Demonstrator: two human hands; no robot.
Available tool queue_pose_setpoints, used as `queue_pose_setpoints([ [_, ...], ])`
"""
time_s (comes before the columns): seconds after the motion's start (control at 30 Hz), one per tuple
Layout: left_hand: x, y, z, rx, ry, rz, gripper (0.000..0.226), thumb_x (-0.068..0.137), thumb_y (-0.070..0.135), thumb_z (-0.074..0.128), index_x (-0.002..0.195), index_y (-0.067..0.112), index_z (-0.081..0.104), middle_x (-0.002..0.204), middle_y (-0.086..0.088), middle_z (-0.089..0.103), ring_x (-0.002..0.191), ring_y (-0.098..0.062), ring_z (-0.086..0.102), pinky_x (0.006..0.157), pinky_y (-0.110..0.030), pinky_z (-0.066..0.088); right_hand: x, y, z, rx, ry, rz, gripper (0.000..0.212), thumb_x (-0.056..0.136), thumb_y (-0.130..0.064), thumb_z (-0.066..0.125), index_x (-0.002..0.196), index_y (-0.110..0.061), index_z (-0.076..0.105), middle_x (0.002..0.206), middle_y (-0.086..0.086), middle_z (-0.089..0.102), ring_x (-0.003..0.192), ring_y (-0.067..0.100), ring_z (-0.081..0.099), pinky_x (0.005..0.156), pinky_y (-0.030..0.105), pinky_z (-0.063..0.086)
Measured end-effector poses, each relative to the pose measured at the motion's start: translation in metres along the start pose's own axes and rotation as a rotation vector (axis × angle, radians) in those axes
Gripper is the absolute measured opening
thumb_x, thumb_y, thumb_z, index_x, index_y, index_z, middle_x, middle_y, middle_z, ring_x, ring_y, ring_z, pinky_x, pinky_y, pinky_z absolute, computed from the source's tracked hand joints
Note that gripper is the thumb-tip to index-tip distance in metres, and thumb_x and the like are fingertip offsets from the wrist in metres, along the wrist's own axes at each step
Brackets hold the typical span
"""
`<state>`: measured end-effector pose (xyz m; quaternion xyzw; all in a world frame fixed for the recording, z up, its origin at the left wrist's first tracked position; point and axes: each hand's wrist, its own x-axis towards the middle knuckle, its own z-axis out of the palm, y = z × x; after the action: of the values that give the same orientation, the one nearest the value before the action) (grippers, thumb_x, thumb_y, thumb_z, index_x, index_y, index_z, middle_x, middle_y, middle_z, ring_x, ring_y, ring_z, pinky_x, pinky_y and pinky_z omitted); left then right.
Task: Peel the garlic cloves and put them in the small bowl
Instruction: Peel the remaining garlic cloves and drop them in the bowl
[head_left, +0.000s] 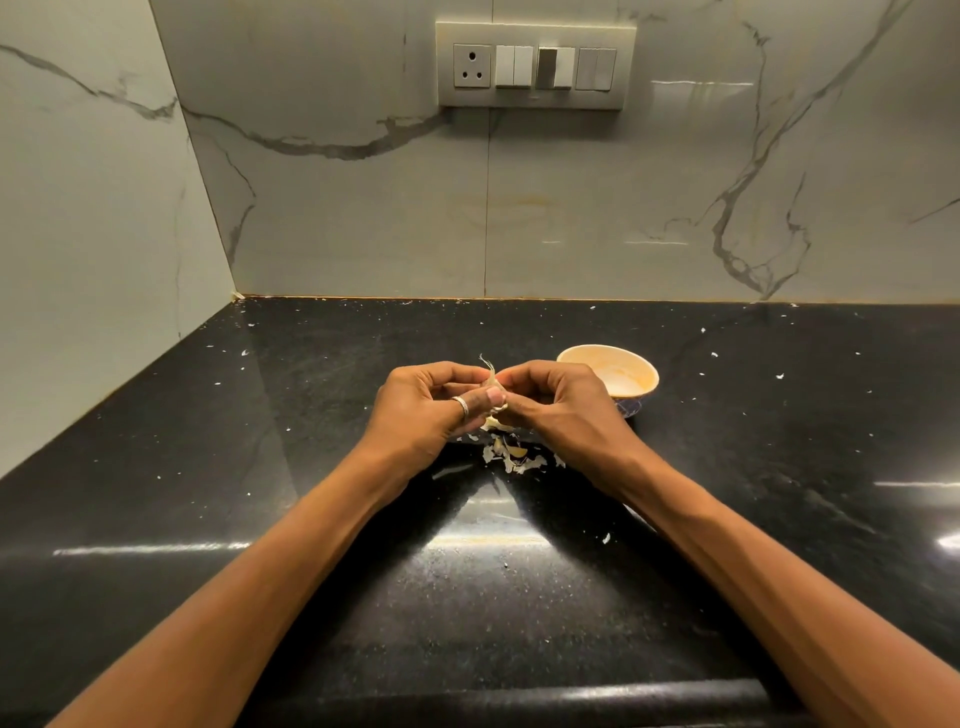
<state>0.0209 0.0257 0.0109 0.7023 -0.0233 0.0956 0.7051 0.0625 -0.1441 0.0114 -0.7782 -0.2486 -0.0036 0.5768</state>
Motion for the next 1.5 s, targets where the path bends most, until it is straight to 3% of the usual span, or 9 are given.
queue_pose_setpoints([
  [0.1, -0.0011, -0.0013, 0.001, 0.032, 0.001, 0.026, 0.029, 0.067, 0.025, 0.085, 0.093, 0.014, 0.079, 0.088, -0.013, 0.077, 0.09, -0.029, 0.075, 0.083, -0.036, 0.061, -0.0005, 0.0008, 0.0001, -0.035, -0.006, 0.001, 0.014, 0.092, -0.021, 0.073, 0.104, -0.013, 0.077, 0.092, 0.003, 0.078, 0.091, 0.021, 0.075, 0.087, 0.048, 0.06],
  [0.33, -0.0024, -0.0048, 0.0012, 0.059, 0.006, 0.079, 0.026, 0.063, 0.03, 0.085, 0.086, 0.021, 0.08, 0.087, -0.012, 0.077, 0.089, -0.033, 0.075, 0.086, -0.041, 0.059, -0.0037, 0.0015, 0.0004, 0.016, 0.006, -0.007, 0.016, 0.09, -0.014, 0.074, 0.105, -0.011, 0.078, 0.093, 0.002, 0.079, 0.091, 0.018, 0.075, 0.088, 0.042, 0.061],
  [0.53, -0.002, -0.0046, 0.0016, 0.021, -0.015, 0.054, 0.015, 0.075, 0.01, 0.081, 0.087, 0.019, 0.08, 0.089, -0.01, 0.078, 0.087, -0.026, 0.076, 0.075, -0.028, 0.061, -0.0072, 0.0019, 0.0001, 0.14, 0.003, 0.046, 0.016, 0.09, -0.003, 0.071, 0.104, -0.006, 0.078, 0.092, 0.01, 0.078, 0.094, 0.029, 0.074, 0.089, 0.041, 0.061],
  [0.6, -0.0014, -0.0039, 0.0009, 0.006, -0.024, 0.029, 0.016, 0.079, 0.005, 0.079, 0.092, 0.014, 0.079, 0.09, -0.012, 0.078, 0.086, -0.024, 0.075, 0.071, -0.025, 0.061, -0.0076, 0.0014, 0.0001, 0.167, -0.003, 0.065, 0.017, 0.091, 0.0, 0.069, 0.104, -0.005, 0.077, 0.092, 0.012, 0.078, 0.09, 0.026, 0.074, 0.086, 0.038, 0.061],
  [0.8, 0.0008, -0.0066, 0.0014, 0.079, 0.008, 0.024, 0.017, 0.084, 0.01, 0.078, 0.1, 0.017, 0.078, 0.09, -0.005, 0.078, 0.088, -0.019, 0.076, 0.074, -0.025, 0.06, -0.0067, -0.0005, 0.0017, 0.172, -0.044, 0.091, 0.016, 0.094, -0.01, 0.068, 0.108, -0.006, 0.075, 0.094, 0.009, 0.078, 0.091, 0.02, 0.075, 0.081, 0.028, 0.061],
  [1.0, 0.0011, -0.0057, 0.001, 0.071, 0.009, -0.025, 0.009, 0.087, 0.018, 0.076, 0.095, 0.015, 0.079, 0.09, -0.012, 0.076, 0.09, -0.023, 0.075, 0.077, -0.034, 0.062, -0.005, 0.0035, 0.0034, 0.133, -0.057, 0.101, 0.019, 0.09, -0.018, 0.074, 0.103, -0.005, 0.075, 0.092, 0.015, 0.077, 0.088, 0.027, 0.074, 0.085, 0.043, 0.059],
  [1.23, 0.0006, -0.0029, -0.0006, 0.088, -0.045, -0.04, 0.006, 0.091, 0.013, 0.072, 0.095, 0.009, 0.074, 0.088, -0.017, 0.072, 0.08, -0.019, 0.073, 0.068, -0.027, 0.06, -0.0052, 0.0028, 0.0013, 0.087, -0.068, 0.114, 0.012, 0.09, -0.004, 0.073, 0.101, 0.0, 0.074, 0.09, 0.017, 0.076, 0.078, 0.02, 0.07, 0.078, 0.035, 0.059],
  [1.5, 0.004, -0.0066, 0.0013, 0.168, -0.006, -0.032, 0.004, 0.093, 0.009, 0.07, 0.091, 0.012, 0.073, 0.083, -0.015, 0.067, 0.078, -0.019, 0.07, 0.067, -0.028, 0.06, -0.0039, 0.0054, 0.0052, -0.05, -0.013, 0.096, 0.005, 0.089, -0.008, 0.075, 0.093, -0.011, 0.076, 0.081, 0.006, 0.077, 0.075, 0.018, 0.073, 0.076, 0.038, 0.062],
])
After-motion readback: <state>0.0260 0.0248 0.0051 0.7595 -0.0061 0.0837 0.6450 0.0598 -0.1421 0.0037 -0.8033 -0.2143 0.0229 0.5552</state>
